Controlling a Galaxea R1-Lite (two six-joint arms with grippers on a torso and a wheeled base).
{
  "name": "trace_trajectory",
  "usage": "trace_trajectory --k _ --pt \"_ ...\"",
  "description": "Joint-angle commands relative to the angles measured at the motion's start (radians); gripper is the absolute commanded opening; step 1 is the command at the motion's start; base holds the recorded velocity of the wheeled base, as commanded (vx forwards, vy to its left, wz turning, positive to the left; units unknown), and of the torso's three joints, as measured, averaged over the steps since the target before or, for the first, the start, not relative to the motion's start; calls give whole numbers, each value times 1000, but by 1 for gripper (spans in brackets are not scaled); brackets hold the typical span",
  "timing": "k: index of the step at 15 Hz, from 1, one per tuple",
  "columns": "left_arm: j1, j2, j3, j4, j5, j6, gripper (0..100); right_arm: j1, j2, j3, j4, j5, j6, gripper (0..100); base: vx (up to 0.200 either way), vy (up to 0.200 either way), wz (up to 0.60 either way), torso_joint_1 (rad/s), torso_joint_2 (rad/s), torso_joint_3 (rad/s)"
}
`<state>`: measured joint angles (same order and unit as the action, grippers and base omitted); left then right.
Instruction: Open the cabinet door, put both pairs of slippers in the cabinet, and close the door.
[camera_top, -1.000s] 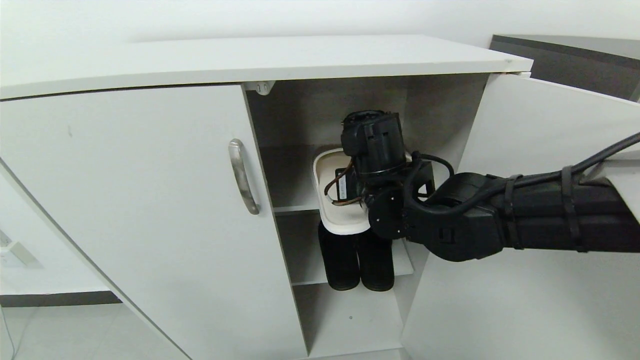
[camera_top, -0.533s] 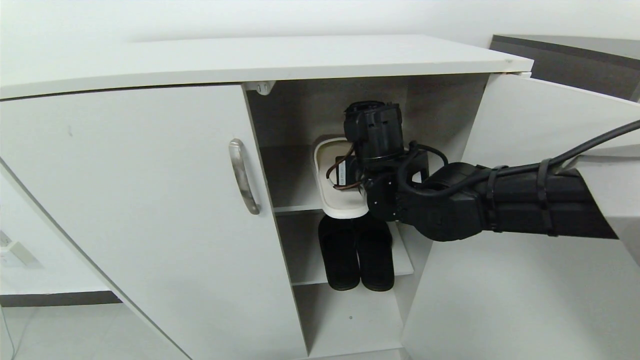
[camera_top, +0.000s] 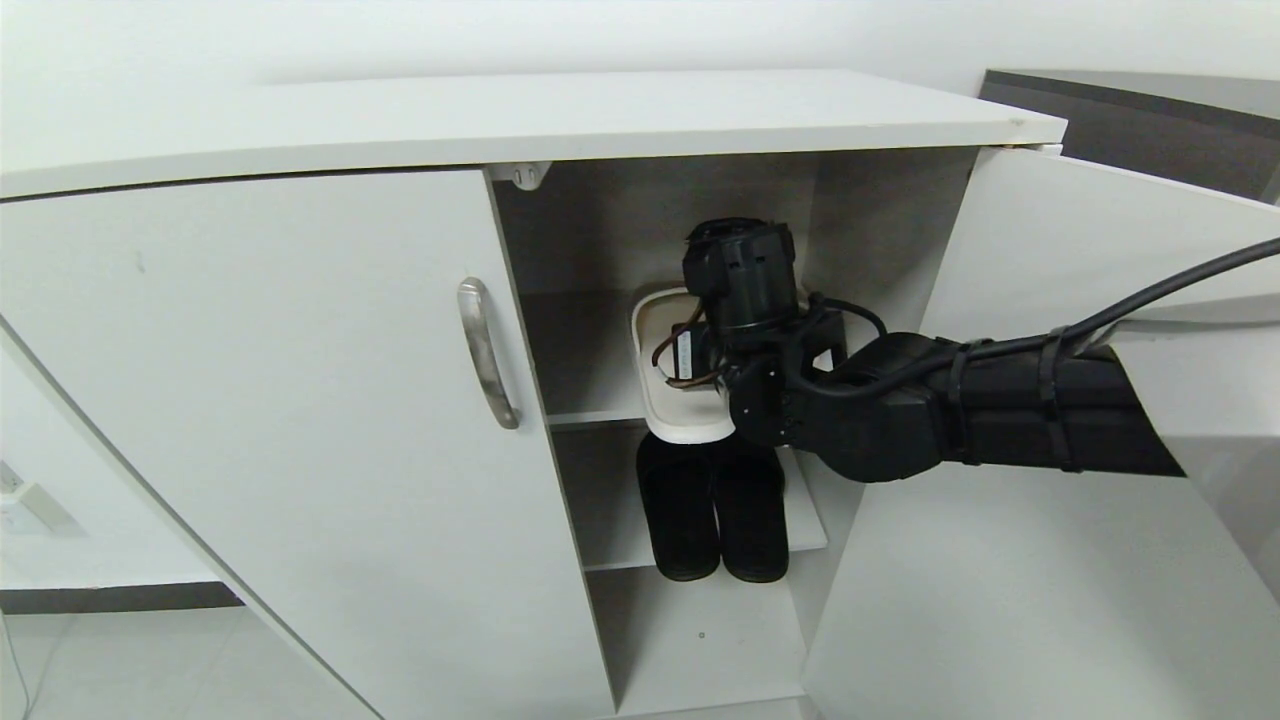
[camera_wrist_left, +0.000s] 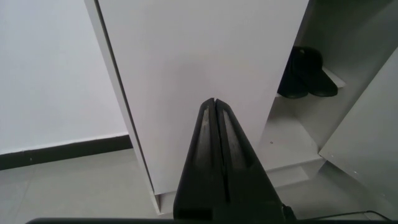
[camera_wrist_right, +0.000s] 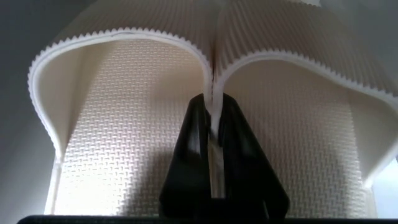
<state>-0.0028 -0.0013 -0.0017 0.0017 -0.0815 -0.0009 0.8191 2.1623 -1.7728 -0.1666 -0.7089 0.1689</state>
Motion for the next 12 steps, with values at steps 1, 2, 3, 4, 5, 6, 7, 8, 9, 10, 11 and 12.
trace_trajectory --k 1,2,3,4,5,6,7,8,9,10,11,12 --pt "0 1 0 0 0 -1 0 0 7 -1 -1 -1 0 100 0 0 0 0 0 0" --pt "0 1 0 0 0 -1 0 0 7 1 1 -1 0 100 0 0 0 0 0 0" --pt "0 1 0 0 0 -1 0 2 7 4 1 -1 0 100 0 0 0 0 0 0" --pt "0 1 0 0 0 -1 0 5 1 13 1 -1 0 100 0 0 0 0 0 0" --pt "1 1 0 0 0 -1 0 12 -15 27 -1 -4 0 100 0 0 0 0 0 0" --pt "0 1 0 0 0 -1 0 25 -30 49 -1 -7 0 100 0 0 0 0 0 0" --pt "0 1 0 0 0 -1 0 34 -45 65 -2 -11 0 100 0 0 0 0 0 0" --pt "0 1 0 0 0 -1 0 46 -65 88 -2 -15 1 100 0 0 0 0 0 0" --pt "0 1 0 0 0 -1 0 58 -87 116 -10 -34 1 100 0 0 0 0 0 0" --pt "0 1 0 0 0 -1 0 72 -110 134 -10 -44 4 100 0 0 0 0 0 0" --pt "0 1 0 0 0 -1 0 86 -133 156 -11 -47 4 100 0 0 0 0 0 0" --pt "0 1 0 0 0 -1 0 100 -160 185 -11 -53 4 100 0 0 0 0 0 0"
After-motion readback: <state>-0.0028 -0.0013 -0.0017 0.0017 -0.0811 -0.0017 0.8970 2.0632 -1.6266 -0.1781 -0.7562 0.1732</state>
